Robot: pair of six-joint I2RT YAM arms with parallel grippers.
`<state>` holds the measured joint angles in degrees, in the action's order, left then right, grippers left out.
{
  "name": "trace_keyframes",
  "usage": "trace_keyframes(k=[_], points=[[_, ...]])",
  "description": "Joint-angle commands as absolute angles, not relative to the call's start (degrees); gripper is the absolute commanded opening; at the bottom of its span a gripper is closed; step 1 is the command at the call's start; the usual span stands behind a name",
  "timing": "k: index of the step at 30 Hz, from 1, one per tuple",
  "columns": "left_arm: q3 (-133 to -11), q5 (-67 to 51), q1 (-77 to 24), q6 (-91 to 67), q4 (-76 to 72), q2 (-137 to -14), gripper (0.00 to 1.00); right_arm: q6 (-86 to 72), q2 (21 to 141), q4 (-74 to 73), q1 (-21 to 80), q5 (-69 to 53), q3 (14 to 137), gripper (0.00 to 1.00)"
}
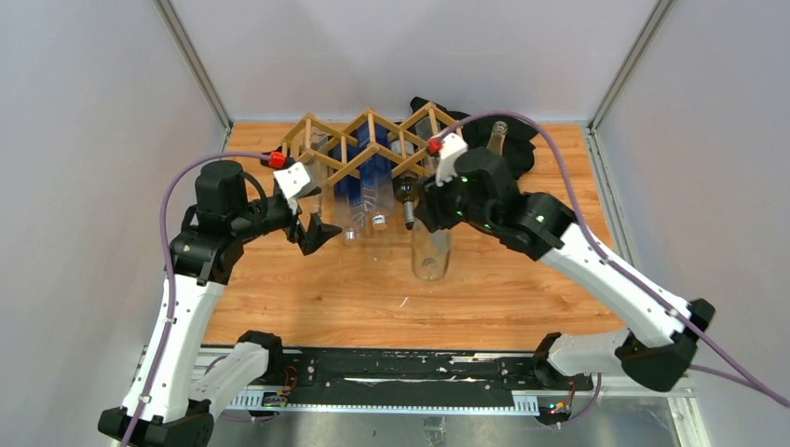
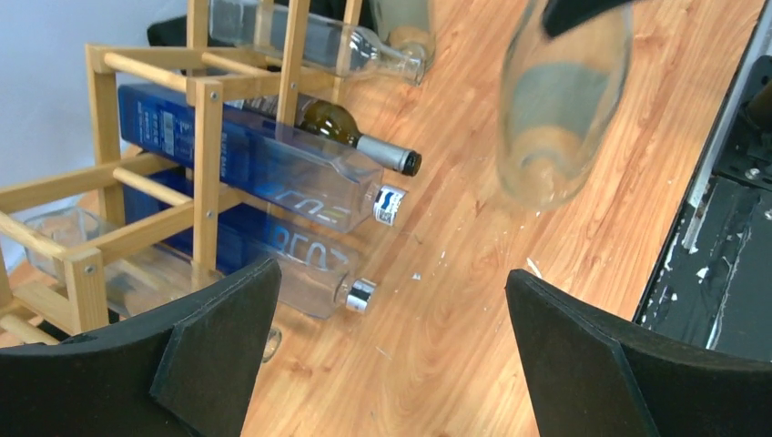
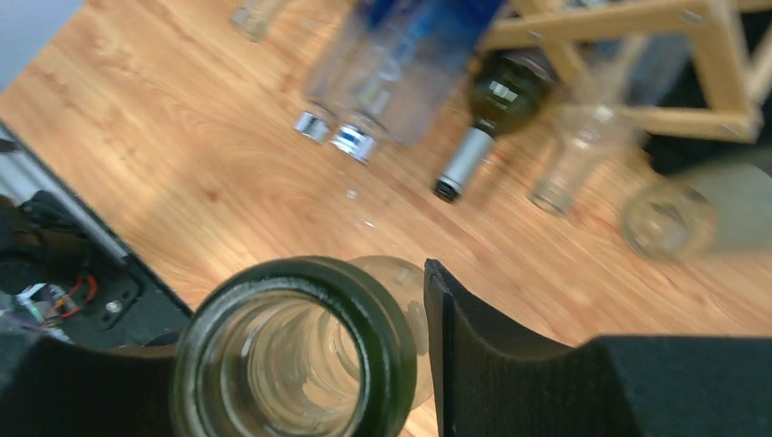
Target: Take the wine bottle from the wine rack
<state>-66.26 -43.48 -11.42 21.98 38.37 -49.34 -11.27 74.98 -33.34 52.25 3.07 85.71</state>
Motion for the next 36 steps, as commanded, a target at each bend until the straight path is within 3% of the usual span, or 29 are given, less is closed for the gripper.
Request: trace_keyframes(k=[1, 13, 22, 36], points=[[-69.5, -41.4, -11.4, 23.3, 42.5, -50.8, 1.00, -11.3, 64.4, -29.6, 46.8, 9.8, 82.5, 0.00], [-70.5, -38.0, -11.4, 23.4, 41.0, -52.3, 1.00, -10.5, 61.6, -30.3, 30.7, 25.9, 76.1, 0.00], [-72.2, -38.7, -11.4, 25.3, 44.8, -54.4, 1.00, -12.8, 65.5, -23.0, 18.3, 25.8, 75.0, 0.00], [-70.9, -39.9, -11.4, 27.3, 44.5, -53.7, 1.00, -12.2, 76.7, -9.4, 8.4, 24.5, 75.0, 0.00]])
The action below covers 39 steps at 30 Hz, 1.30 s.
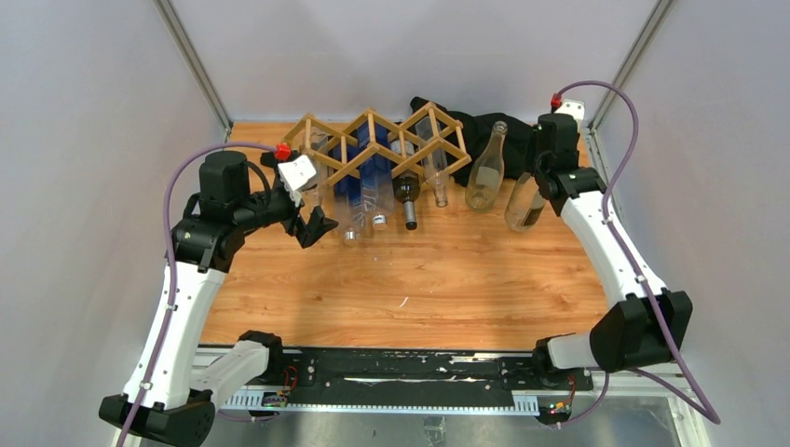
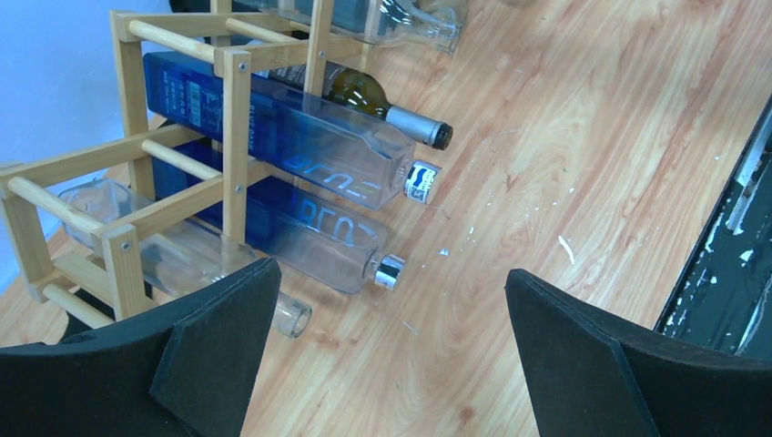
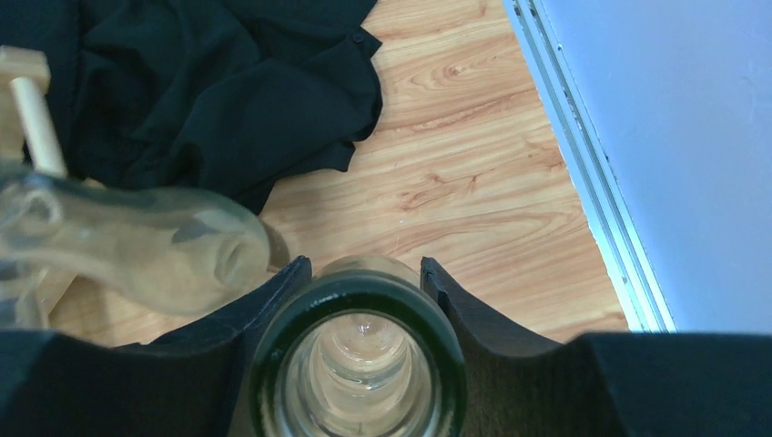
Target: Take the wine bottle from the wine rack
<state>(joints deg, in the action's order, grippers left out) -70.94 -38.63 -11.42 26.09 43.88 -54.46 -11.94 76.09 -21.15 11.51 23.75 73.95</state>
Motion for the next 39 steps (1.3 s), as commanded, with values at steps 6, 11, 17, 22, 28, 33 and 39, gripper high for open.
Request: trace_keyframes(k=[6, 11, 17, 22, 28, 33, 39], points=[[-71.1, -39.7, -11.4, 28.3, 44.9, -53.5, 1.00, -12.7, 82.5, -7.0, 5.8, 23.2, 77.4, 0.00], [-71.5, -39.5, -11.4, 28.6, 44.9, -53.3, 1.00, -11.2, 86.6, -5.2, 5.8, 23.9, 79.6, 0.00], [-71.3, -39.2, -11.4, 28.7, 44.8, -53.5, 1.00, -10.0, 89.4, -0.5, 5.8, 24.4, 79.7, 0.00], [-71.3, -38.5, -11.4, 29.0, 44.9, -53.6, 1.00, -9.5, 90.4, 1.8, 5.8, 23.5, 79.5, 0.00], [-71.2, -37.2, -11.4, 29.7, 44.9, -54.3, 1.00, -10.6, 88.6, 0.3, 6.0, 22.0, 78.5, 0.40], [-72.3, -34.8, -10.5, 29.8, 45.0, -57.0, 1.00, -12.5, 84.2, -2.4, 6.5, 21.0, 77.6, 0.87], [-72.8, -34.8, -7.7, 28.9, 44.4, -58.4, 1.00, -15.6, 77.5, -6.9, 7.6, 21.4, 77.2, 0.91]])
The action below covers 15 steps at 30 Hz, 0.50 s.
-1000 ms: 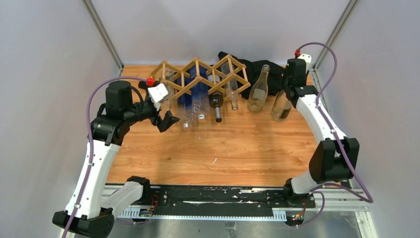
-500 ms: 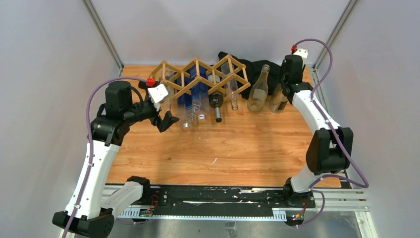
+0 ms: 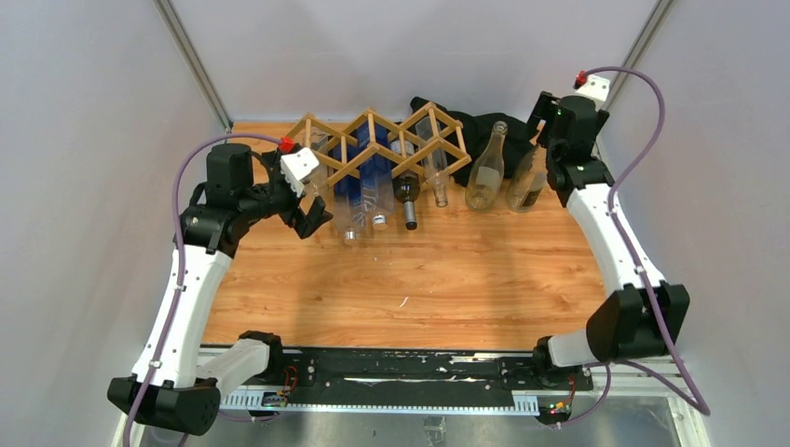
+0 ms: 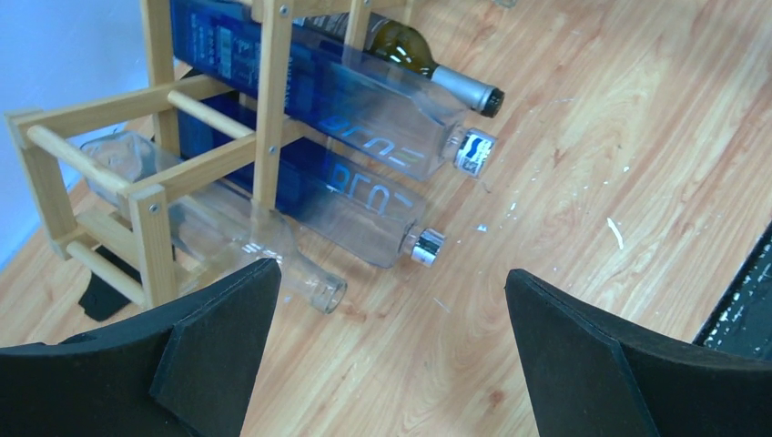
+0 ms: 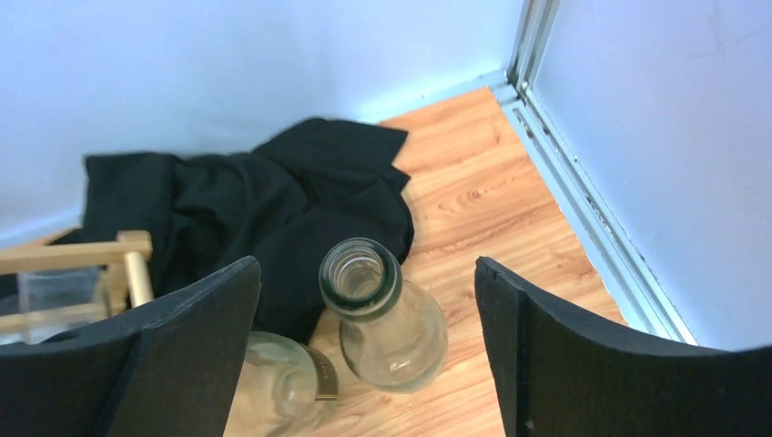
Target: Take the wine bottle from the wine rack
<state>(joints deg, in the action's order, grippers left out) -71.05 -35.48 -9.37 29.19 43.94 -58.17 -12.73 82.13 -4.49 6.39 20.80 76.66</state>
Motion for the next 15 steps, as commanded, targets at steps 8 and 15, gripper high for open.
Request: trace_keyframes(k=[8, 15], points=[[-70.7, -32.9, -2.9, 23.7, 40.5, -61.6, 1.00, -17.5, 67.4, -15.9, 20.1, 32.4, 79.4, 0.92], [-72.3, -38.7, 10.2, 26.6, 36.0, -65.9, 1.00, -18.6, 70.8, -20.9, 42.6, 37.4, 85.5, 0.92]])
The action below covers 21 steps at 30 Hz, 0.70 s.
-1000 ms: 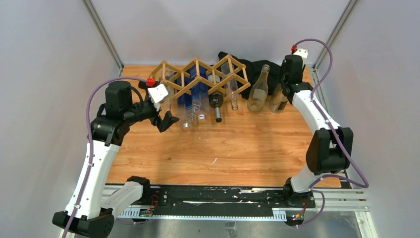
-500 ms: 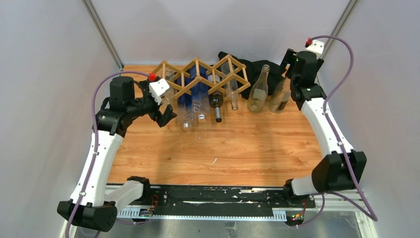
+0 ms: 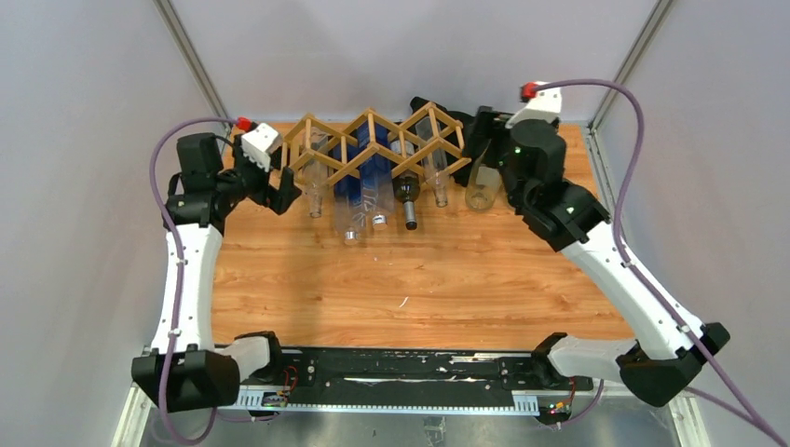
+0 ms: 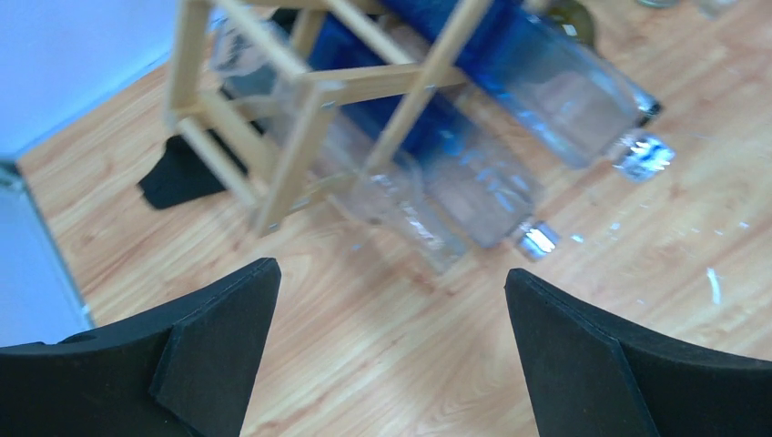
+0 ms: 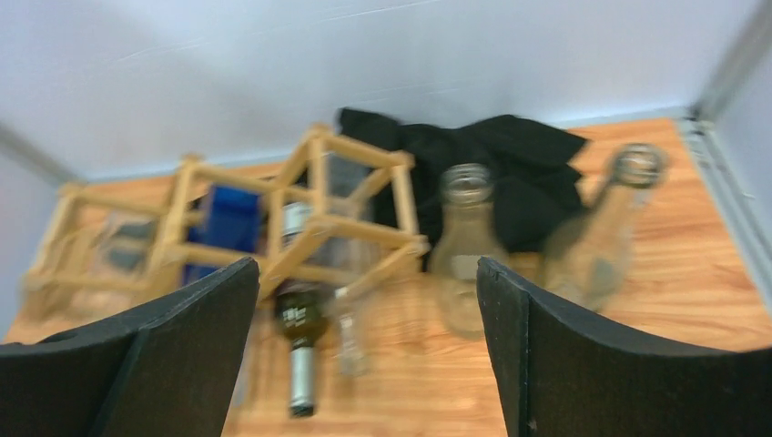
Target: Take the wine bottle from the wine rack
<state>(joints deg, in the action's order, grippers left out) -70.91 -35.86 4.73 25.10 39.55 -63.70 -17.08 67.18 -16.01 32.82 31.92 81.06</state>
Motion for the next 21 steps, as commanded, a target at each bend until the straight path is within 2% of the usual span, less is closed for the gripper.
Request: trace_keyframes(k=[1, 6, 11, 16, 21], points=[[-72.7, -39.0, 11.5, 27.8, 36.1, -66.7, 1.00, -19.0, 72.6, -21.4, 45.3, 37.1, 86.8, 0.93], [-70.5, -40.3, 16.9, 30.9, 33.5, -68.3, 1.00, -21.6, 85.6, -24.8, 54.7, 30.4, 96.7, 0.93], [-67.9, -42.4, 21.4, 32.5, 31.8, -70.0, 1.00, -23.5, 103.7, -29.5, 59.8, 20.8, 112.6, 0.91], [-65.2, -44.5, 24.5, 34.7, 31.2, -70.5, 0.99, -25.5, 118.5, -34.4, 60.9, 15.3, 128.5, 0.89], [-63.0, -46.7, 26.8, 37.4, 31.8, -71.5, 0.99, -26.9, 129.0, -34.8, 60.6, 14.3, 136.7, 0.89]])
